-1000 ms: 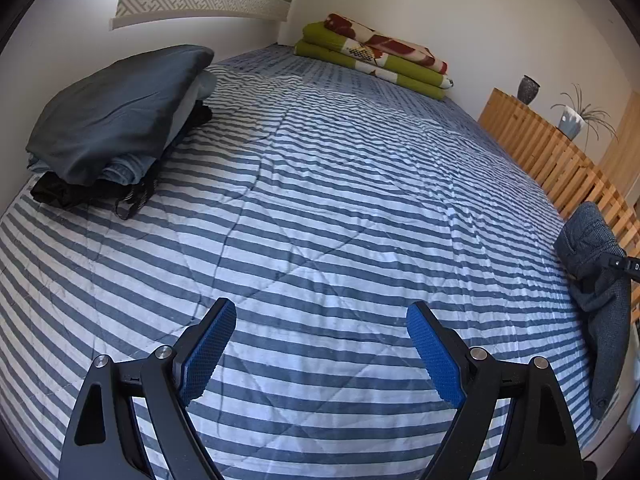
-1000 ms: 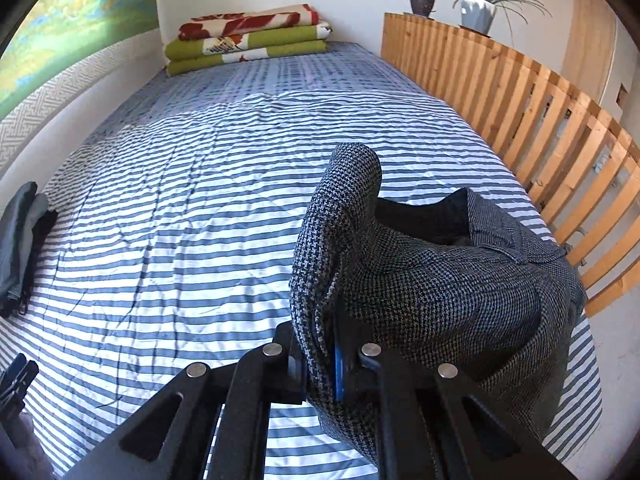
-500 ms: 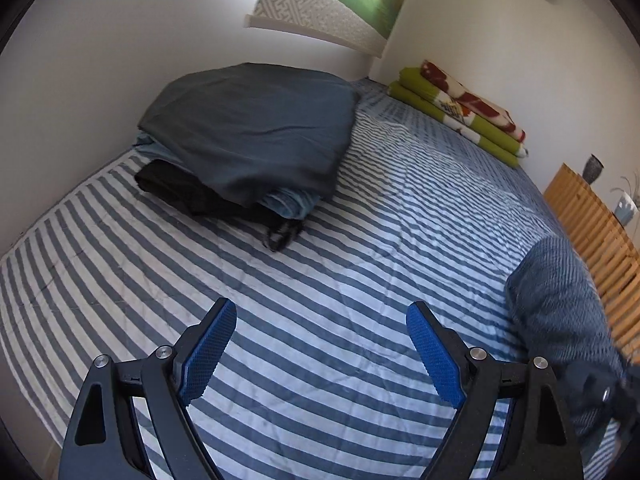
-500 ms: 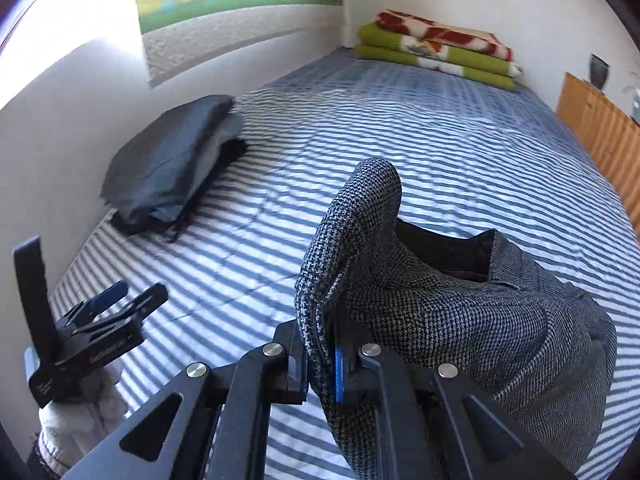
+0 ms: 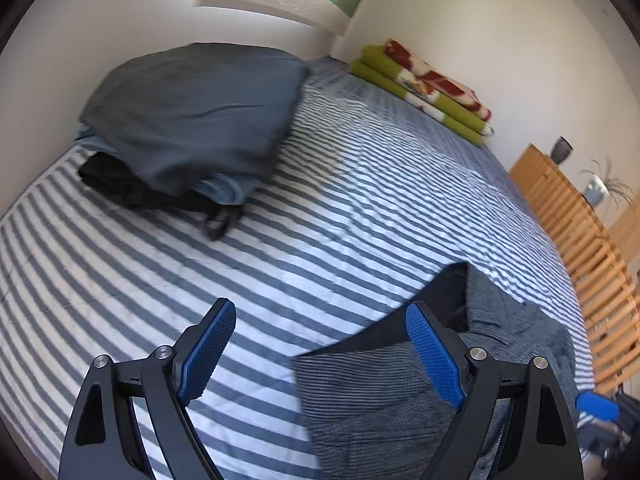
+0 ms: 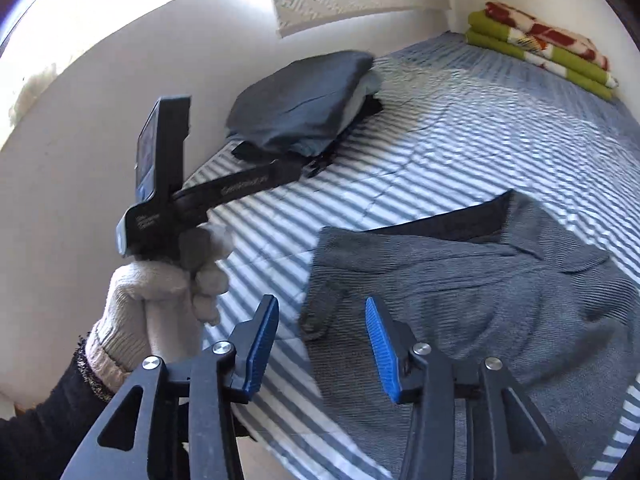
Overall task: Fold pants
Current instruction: 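Lift the grey garment with the right tool and carry it toward the bed center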
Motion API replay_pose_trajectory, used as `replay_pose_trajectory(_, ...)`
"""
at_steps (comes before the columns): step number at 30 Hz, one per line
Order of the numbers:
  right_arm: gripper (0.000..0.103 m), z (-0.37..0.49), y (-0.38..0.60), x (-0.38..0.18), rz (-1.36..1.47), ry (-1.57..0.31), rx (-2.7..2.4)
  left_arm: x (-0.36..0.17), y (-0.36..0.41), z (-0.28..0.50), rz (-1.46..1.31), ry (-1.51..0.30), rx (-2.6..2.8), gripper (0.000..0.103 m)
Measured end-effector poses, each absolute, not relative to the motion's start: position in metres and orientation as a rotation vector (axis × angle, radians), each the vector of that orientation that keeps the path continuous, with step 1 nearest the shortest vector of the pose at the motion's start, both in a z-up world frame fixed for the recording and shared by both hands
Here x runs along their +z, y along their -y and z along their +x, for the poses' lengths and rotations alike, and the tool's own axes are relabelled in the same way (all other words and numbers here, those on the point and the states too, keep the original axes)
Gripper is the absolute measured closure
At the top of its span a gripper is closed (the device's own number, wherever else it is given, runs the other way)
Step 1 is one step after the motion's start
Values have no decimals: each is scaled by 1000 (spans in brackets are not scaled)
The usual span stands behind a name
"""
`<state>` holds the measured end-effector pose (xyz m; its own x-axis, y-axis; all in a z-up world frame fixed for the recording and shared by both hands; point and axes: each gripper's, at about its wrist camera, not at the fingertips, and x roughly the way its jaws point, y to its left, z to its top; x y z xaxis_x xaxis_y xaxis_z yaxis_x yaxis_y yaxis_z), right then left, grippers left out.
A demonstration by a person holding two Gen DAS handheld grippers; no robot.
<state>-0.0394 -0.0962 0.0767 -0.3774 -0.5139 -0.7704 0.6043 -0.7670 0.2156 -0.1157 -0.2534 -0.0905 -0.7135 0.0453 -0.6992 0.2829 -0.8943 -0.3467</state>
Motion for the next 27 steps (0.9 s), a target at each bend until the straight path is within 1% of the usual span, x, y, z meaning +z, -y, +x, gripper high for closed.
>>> replay_pose_trajectory(3,57,-75,35,76,1233,-67,-2333,-94,206,-137,1252,-670,-2832,13)
replay_pose_trajectory(6,56,-105,-33,68,1327,-22,-2514,-102,166,-153,1336,-590,-2879,11)
replay_pose_trajectory(8,55,-127,-71,56,1401,23,-2601,-110,144,-162,1403,-592,-2905,8)
replay_pose_trajectory(11,54,-154,-122,34,1530,157,-2631,-122,117,-172,1492,-668,-2928,6)
replay_pose_trajectory(15,54,-179,-156,-3,1658,402,-2515,-144,91,-186,1558,-610,-2897,8)
replay_pose_trajectory(16,54,-183,-158,-11,1680,452,-2479,-149,87,-189,1565,-599,-2884,12)
replay_pose_trajectory(17,54,-182,-158,-15,1692,482,-2449,-151,85,-190,1561,-606,-2876,21)
replay_pose_trajectory(18,54,-187,-154,-20,1698,495,-2426,-153,86,-189,1557,-625,-2872,25)
replay_pose_trajectory(20,54,-190,-144,-23,1700,486,-2411,-154,91,-189,1558,-673,-2878,49)
replay_pose_trajectory(21,54,-193,-139,-22,1687,474,-2404,-152,94,-187,1542,-670,-2882,58)
replay_pose_trajectory(22,55,-196,-134,-21,1671,462,-2397,-151,96,-186,1527,-649,-2880,71)
replay_pose_trajectory(23,63,-198,-128,-18,1652,446,-2390,-150,100,-184,1522,-645,-2881,74)
replay_pose_trajectory(24,80,-201,-121,-15,1640,416,-2389,-149,103,-183,1523,-658,-2881,78)
replay_pose_trajectory(25,88,-204,-114,-9,1627,370,-2401,-149,108,-181,1524,-668,-2875,85)
replay_pose_trajectory(26,95,-204,-107,-2,1605,318,-2417,-148,112,-178,1521,-679,-2872,87)
replay_pose_trajectory(27,99,-203,-98,8,1570,254,-2445,-147,117,-176,1519,-694,-2873,88)
